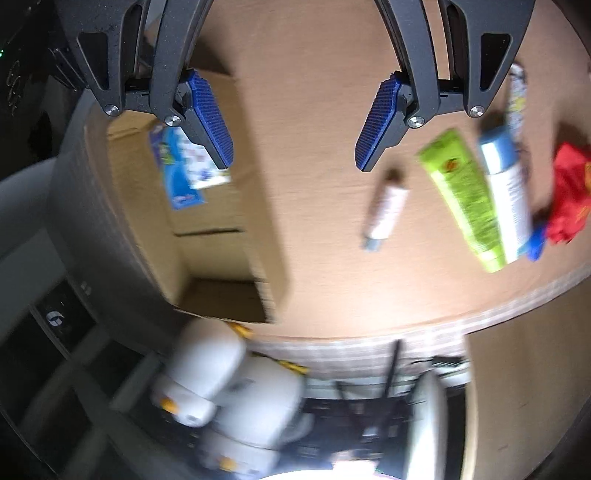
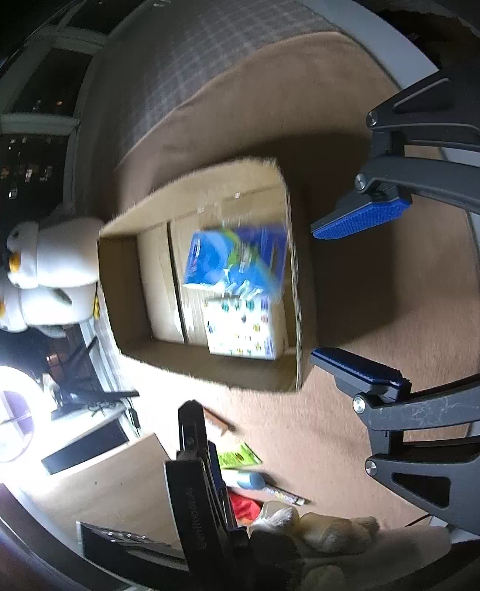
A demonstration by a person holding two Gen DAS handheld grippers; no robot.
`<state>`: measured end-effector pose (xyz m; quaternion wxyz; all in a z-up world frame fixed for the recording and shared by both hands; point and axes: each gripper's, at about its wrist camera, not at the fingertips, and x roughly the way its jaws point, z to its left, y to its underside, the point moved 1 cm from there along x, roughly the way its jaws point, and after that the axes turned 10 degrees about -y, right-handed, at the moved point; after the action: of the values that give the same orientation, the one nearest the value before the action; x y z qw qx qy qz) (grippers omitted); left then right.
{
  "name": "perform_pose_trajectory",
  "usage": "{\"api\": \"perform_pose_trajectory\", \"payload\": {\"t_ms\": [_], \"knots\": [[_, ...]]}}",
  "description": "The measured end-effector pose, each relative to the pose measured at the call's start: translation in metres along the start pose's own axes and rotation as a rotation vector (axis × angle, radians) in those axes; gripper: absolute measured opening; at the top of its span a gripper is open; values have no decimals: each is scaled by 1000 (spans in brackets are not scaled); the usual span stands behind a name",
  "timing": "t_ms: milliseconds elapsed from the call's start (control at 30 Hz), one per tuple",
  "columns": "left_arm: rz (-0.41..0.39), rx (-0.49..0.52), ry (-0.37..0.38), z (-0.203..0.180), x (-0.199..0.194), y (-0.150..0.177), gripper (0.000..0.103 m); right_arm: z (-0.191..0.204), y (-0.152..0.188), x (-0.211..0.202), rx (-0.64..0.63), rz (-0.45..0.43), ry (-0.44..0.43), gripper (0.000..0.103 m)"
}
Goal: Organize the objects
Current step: 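Carry the blue tissue pack into the box with the left tool and release, then grasp the white-and-blue lotion bottle with the left tool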
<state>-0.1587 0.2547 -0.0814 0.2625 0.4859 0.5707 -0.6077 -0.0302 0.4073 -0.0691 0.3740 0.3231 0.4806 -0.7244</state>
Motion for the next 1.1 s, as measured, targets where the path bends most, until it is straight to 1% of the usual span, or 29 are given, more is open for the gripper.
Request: {"api": "perform_pose_trajectory", "payload": {"t_ms": [267,367,433,500,600,667,833,1000,1100], "knots": [[3,-139,-108,93,-2,2,72,37,-5,16,-59,24,-48,57],[31,-218,-137,135,7,1,72,48,-5,20,-80,31,-60,57],[48,-262,-159,156,14,-1,71,56,-5,22,-92,35,-67,57],[65,-304,-162,176,21,-3,71,63,-4,24,-101,40,-72,57],[88,-332,-168,194,31,-7,71,68,-2,24,-108,43,-75,57],[98,-334,-172,199,36,-9,71,71,0,26,-108,48,-75,57],[114,-316,-194,197,50,-17,71,70,2,28,-101,57,-71,57],[126,-294,-214,190,61,-24,71,68,4,27,-93,56,-69,57],[136,-279,-229,185,68,-25,69,67,4,26,-90,57,-68,57]]}}
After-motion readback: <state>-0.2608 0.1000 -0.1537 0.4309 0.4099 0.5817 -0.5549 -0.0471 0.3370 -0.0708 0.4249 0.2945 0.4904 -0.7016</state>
